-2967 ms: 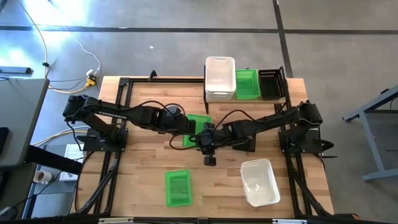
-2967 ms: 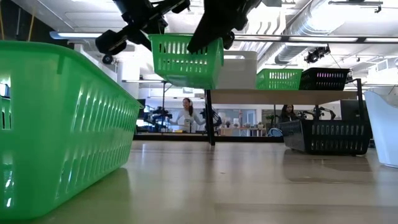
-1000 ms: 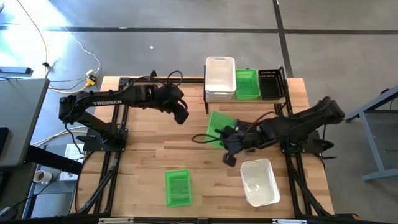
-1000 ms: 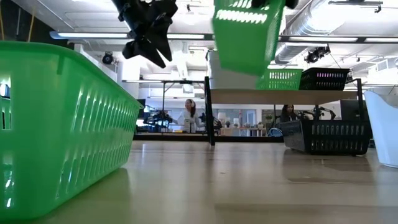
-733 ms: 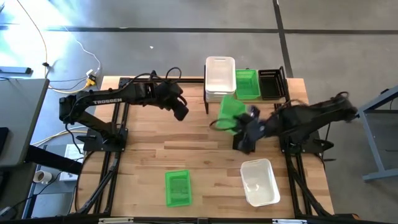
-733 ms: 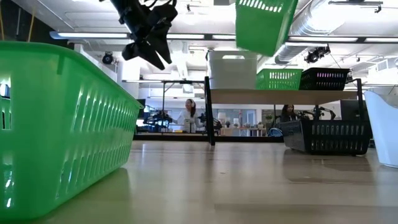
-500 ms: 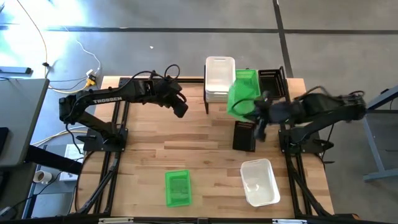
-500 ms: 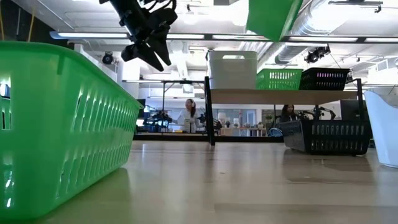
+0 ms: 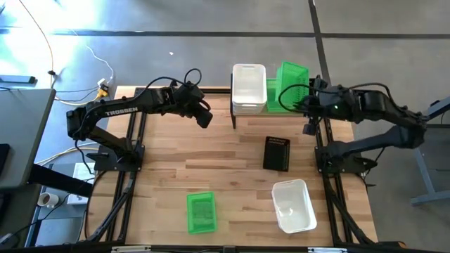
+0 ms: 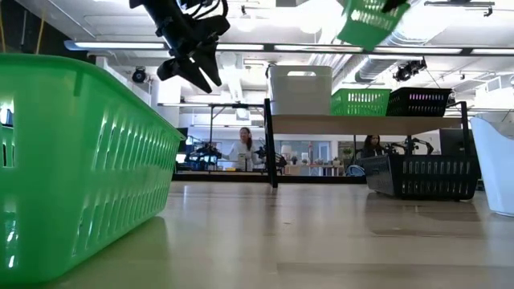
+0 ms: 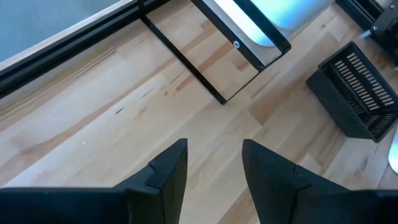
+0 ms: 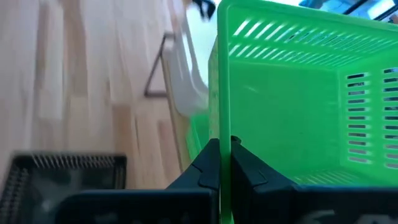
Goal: Stack baskets on shelf by color
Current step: Stack the top green bin on top of the green bin
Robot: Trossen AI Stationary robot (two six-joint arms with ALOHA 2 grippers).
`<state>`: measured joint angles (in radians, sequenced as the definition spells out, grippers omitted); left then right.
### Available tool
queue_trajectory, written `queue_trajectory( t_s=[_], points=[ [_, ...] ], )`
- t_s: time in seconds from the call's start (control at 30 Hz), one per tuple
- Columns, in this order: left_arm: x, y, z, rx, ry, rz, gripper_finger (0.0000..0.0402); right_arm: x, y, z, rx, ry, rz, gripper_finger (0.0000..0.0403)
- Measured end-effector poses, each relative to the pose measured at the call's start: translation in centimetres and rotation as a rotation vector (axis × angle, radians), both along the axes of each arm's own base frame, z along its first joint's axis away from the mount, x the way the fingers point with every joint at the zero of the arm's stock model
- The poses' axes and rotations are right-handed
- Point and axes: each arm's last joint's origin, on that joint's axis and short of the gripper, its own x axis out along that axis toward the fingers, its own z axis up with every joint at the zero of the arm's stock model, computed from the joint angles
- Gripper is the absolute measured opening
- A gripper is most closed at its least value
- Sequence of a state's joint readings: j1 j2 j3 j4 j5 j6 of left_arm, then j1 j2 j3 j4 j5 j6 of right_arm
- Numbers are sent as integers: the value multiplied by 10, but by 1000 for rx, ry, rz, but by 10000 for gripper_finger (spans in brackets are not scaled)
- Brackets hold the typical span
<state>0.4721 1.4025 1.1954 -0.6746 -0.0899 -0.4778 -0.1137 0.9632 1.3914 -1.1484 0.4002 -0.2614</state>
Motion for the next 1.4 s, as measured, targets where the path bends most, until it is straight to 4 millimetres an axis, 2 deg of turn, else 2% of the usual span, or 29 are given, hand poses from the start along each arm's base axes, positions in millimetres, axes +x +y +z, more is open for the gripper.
queue_trajectory(
  t_s=[0.33,0.73,1.4],
  points=[
    [0,0,0,-8,-5,12,143,0,-29,-8,-8,146,76,0],
    [0,0,0,9,8,-16,143,19,-68,-26,108,241,83,0],
    [0,0,-1,40,32,-61,143,48,-99,-57,247,382,98,0]
  ],
)
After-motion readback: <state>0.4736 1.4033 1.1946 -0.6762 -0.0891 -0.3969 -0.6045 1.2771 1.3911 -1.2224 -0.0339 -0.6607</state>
